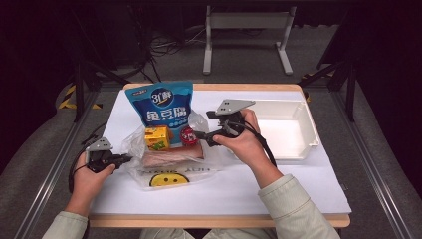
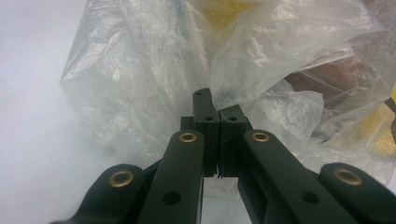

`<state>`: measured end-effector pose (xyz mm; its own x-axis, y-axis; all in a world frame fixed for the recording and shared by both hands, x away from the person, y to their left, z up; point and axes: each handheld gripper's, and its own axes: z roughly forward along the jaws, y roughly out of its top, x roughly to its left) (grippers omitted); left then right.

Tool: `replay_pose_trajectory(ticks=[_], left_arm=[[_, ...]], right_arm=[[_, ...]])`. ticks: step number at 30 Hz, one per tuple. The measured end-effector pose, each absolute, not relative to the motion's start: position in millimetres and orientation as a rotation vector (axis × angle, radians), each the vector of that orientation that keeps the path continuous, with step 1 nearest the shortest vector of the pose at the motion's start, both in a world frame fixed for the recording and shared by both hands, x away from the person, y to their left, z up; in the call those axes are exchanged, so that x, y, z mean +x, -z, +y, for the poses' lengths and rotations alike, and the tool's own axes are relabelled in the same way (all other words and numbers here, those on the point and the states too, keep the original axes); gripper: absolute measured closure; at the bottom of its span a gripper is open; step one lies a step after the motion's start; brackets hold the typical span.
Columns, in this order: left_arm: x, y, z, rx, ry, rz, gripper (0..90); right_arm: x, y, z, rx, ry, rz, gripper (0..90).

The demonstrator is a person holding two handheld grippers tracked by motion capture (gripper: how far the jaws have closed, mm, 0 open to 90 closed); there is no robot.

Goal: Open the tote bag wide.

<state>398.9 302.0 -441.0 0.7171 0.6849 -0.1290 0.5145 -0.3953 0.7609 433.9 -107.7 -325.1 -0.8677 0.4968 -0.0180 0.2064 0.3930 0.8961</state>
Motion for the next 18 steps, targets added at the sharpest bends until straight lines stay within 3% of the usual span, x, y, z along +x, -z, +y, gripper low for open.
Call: replay_pose_trajectory(ticks=[4, 6, 7, 11, 15, 18], left_arm=[[398.4, 441.2, 301.7, 2.078, -0.252, 0.911, 88.8], [398.4, 440.6, 302.5, 2.081, -0.255, 0.903, 88.8], [398.4, 440.6, 302.5, 2.081, -0.255, 0.903, 88.8], [397.7, 439.6, 303.3, 2.070, -0.260, 0.898, 88.8], [397.3, 439.1, 303.3, 2.066, -0.263, 0.900, 88.8], [397.5, 438.8, 303.0, 2.064, -0.270, 0.897, 88.8]], right_arm=[[441.8, 329.5, -101.8, 0.633, -1.457, 2.367, 20.3], [442.8, 331.2, -101.0, 0.621, -1.441, 2.379, 32.0], [442.8, 331.2, -101.0, 0.621, -1.441, 2.379, 32.0], [442.9, 337.5, -105.4, 0.585, -1.357, 2.393, 69.1], [445.0, 346.7, -110.2, 0.580, -1.304, 2.429, 86.2], [444.0, 354.2, -109.9, 0.563, -1.253, 2.463, 88.9]])
